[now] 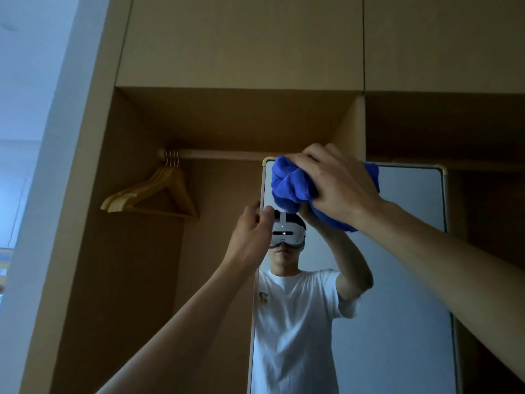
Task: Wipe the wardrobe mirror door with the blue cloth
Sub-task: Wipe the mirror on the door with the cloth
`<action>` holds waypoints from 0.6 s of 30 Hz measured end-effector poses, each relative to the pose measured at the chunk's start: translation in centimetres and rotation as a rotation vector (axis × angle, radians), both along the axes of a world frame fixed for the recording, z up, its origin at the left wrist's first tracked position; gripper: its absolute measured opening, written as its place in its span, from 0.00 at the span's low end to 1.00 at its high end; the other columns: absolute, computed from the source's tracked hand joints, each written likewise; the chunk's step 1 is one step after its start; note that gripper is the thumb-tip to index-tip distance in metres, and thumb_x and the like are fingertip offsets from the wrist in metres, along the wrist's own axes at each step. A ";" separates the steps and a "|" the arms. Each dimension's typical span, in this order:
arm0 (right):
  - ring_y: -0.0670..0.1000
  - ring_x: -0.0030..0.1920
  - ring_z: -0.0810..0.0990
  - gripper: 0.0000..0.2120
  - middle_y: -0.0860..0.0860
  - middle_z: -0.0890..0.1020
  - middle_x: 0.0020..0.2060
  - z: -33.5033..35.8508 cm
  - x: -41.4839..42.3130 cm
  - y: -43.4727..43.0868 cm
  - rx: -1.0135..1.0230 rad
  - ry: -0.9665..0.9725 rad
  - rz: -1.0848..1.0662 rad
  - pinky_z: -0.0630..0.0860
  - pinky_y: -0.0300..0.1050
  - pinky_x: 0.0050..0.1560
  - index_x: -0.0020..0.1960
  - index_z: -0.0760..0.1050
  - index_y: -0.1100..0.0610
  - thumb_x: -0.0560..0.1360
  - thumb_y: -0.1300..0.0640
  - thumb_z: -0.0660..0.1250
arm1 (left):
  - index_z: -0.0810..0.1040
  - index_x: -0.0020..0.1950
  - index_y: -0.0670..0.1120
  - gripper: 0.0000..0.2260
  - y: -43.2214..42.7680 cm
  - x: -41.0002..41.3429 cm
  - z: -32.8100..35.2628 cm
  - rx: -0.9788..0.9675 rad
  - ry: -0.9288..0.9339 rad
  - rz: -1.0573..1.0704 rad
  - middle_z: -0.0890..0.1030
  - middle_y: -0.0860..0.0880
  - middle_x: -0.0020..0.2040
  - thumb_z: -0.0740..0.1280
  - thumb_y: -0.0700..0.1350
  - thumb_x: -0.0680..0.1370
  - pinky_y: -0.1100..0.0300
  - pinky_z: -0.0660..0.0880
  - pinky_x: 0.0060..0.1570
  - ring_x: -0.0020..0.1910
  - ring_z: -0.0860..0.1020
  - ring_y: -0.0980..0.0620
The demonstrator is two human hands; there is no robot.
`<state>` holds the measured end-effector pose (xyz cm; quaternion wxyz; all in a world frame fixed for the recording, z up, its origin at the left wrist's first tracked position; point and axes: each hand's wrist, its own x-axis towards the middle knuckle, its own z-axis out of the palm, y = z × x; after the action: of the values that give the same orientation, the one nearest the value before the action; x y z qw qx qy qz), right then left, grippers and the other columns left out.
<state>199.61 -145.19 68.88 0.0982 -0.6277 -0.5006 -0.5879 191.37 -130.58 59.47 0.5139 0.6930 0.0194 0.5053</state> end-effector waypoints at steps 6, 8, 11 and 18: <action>0.57 0.54 0.73 0.27 0.53 0.76 0.58 2.7 0.0 2.4 0.031 -0.111 -0.014 0.68 0.52 0.49 0.72 0.70 0.50 0.73 0.58 0.69 | 0.78 0.52 0.65 0.17 0.1 0.5 -0.1 -0.026 -0.021 0.000 0.84 0.43 0.55 0.60 0.69 0.68 0.34 0.75 0.64 0.59 0.81 0.37; 0.57 0.54 0.73 0.28 0.53 0.76 0.58 2.7 0.2 3.0 0.059 -0.100 -0.019 0.65 0.51 0.48 0.71 0.70 0.49 0.73 0.57 0.69 | 0.77 0.61 0.62 0.22 0.3 0.3 -0.4 -0.042 -0.011 -0.007 0.83 0.46 0.58 0.60 0.68 0.71 0.38 0.75 0.66 0.63 0.81 0.41; 0.58 0.55 0.73 0.29 0.53 0.75 0.59 2.2 0.7 3.4 0.082 -0.058 -0.008 0.68 0.54 0.49 0.72 0.68 0.47 0.72 0.56 0.70 | 0.73 0.71 0.55 0.18 1.0 0.7 -0.8 0.020 -0.007 0.060 0.79 0.51 0.66 0.59 0.59 0.83 0.52 0.74 0.65 0.63 0.77 0.52; 0.59 0.56 0.73 0.30 0.52 0.76 0.60 -0.3 0.7 3.3 0.068 -0.032 -0.020 0.72 0.57 0.54 0.72 0.68 0.49 0.71 0.55 0.70 | 0.79 0.64 0.49 0.18 1.1 0.3 -1.9 -0.038 -0.022 0.042 0.81 0.45 0.59 0.57 0.58 0.84 0.38 0.72 0.69 0.61 0.78 0.42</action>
<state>200.32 -141.86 68.57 0.1054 -0.6195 -0.4756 -0.6155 191.69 -129.52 57.61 0.5164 0.6771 0.0378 0.5229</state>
